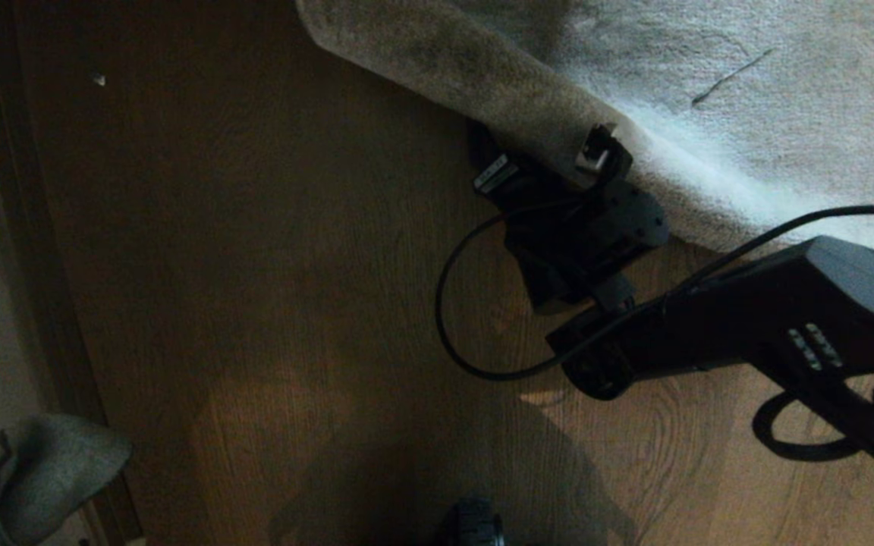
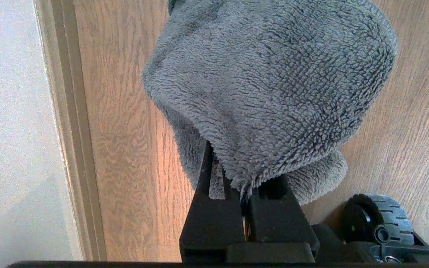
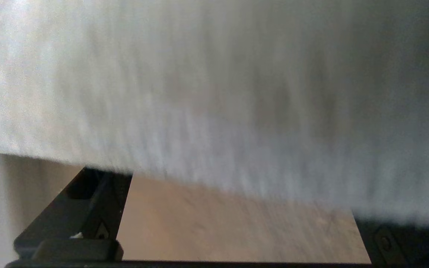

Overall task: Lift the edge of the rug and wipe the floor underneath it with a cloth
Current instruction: Lift up the carpet

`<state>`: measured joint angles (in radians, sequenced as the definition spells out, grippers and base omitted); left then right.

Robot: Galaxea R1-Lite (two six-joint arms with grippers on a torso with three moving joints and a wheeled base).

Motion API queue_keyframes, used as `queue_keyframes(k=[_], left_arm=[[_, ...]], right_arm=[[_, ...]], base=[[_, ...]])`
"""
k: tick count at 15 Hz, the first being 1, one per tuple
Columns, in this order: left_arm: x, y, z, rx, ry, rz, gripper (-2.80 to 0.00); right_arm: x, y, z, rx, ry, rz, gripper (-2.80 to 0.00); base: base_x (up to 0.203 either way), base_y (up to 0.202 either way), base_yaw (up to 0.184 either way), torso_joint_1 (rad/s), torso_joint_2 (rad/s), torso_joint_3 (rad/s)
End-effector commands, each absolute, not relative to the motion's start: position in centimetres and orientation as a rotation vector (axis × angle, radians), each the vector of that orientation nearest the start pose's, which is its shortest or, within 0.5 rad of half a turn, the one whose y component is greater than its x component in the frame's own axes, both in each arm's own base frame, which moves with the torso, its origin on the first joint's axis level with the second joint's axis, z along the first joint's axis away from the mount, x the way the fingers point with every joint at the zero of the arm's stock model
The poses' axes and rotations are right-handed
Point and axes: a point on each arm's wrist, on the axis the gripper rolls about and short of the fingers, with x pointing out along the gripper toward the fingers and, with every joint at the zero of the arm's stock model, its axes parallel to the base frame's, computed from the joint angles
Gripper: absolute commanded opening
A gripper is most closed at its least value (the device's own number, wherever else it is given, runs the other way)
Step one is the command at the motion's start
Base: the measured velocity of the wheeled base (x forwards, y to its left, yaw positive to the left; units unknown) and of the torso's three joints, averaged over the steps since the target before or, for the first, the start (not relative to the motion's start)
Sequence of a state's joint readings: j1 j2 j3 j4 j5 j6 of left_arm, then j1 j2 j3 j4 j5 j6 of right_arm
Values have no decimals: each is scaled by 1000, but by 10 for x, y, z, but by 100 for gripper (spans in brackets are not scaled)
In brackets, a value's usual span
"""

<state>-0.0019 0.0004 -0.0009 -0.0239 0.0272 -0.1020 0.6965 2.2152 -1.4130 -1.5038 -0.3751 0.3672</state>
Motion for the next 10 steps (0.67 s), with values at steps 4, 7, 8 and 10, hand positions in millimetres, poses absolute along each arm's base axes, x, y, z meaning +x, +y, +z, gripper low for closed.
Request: queue_keyframes(k=[4, 7, 8, 10], left_arm=[[-23, 1, 78, -103, -26, 24, -280], [-23, 1, 78, -103, -27, 24, -280], [-23, 1, 78, -103, -27, 23, -280], [-23, 1, 78, -103, -26, 23, -280]], right_arm=[[303, 283, 266, 835, -567, 523, 0], [287, 293, 273, 893, -560, 585, 0], [284, 295, 275, 906, -559, 597, 0], [283, 295, 281, 931, -573, 606, 0]], base=[[0, 0, 0, 0, 0, 0], [0, 0, 0, 0, 0, 0], [0, 0, 0, 0, 0, 0], [0, 0, 0, 0, 0, 0]])
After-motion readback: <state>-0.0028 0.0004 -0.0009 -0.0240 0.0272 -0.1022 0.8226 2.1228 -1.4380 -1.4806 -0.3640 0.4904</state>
